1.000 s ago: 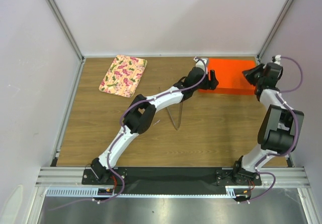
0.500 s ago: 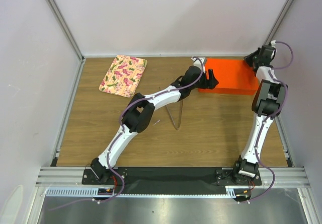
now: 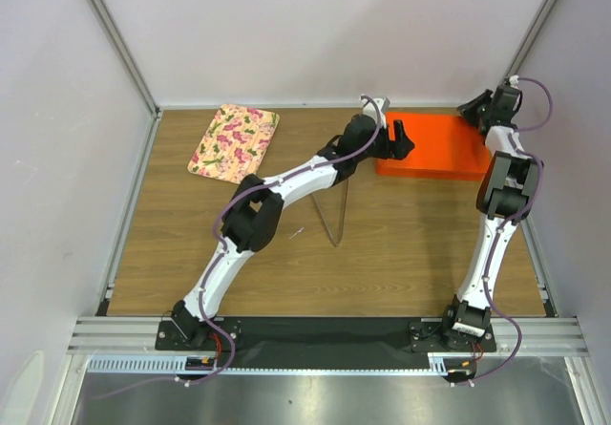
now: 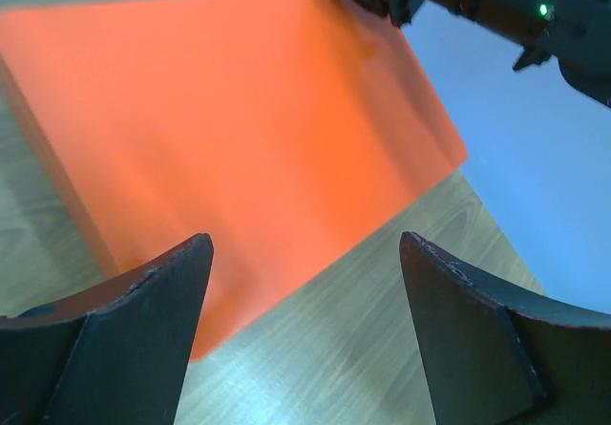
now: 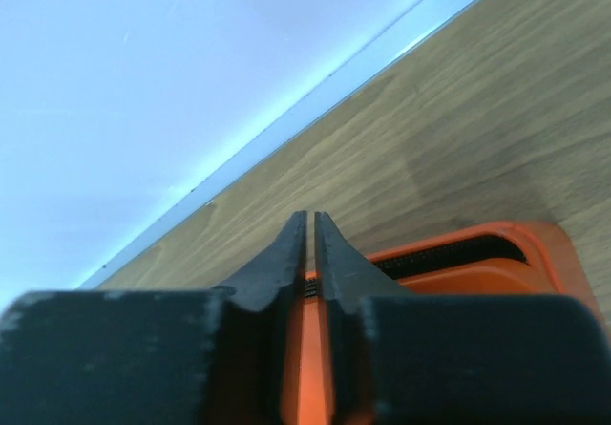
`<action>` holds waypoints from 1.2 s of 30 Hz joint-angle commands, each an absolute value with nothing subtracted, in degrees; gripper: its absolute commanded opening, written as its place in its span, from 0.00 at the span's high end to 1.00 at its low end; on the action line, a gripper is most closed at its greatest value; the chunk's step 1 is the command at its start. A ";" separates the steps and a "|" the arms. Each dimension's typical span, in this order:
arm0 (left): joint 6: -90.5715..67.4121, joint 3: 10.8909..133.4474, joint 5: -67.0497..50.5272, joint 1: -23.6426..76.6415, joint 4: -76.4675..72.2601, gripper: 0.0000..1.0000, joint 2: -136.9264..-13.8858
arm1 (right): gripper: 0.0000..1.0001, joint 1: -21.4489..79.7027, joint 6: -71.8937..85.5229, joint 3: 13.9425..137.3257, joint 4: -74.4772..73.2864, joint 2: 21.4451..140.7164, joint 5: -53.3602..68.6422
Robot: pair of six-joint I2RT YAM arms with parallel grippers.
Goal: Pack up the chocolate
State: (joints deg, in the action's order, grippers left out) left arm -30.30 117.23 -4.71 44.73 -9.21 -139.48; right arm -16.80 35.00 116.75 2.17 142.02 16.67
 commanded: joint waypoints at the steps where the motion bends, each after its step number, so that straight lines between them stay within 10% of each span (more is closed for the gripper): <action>1: -27.77 120.14 -4.66 42.72 -8.62 0.14 -135.79 | 0.82 -17.31 33.75 120.23 2.46 139.41 19.60; 8: -25.40 117.19 -6.50 41.13 -2.02 0.15 -130.80 | 0.52 -15.21 32.44 115.84 1.93 127.98 12.67; 16: -24.43 107.83 -4.65 39.99 -1.94 0.15 -125.58 | 0.61 -12.13 35.24 121.66 -12.01 133.07 10.21; 23: -26.54 111.28 -9.58 37.53 -0.44 0.16 -127.71 | 0.40 -8.27 31.83 107.05 -8.18 118.65 0.27; 30: -28.38 110.82 -10.72 36.57 -1.14 0.17 -129.54 | 0.50 -7.30 36.21 109.70 -8.07 123.58 5.20; 36: -29.44 118.89 -11.78 35.07 -0.98 0.14 -136.12 | 0.38 -7.91 40.06 92.48 -14.75 106.63 -9.39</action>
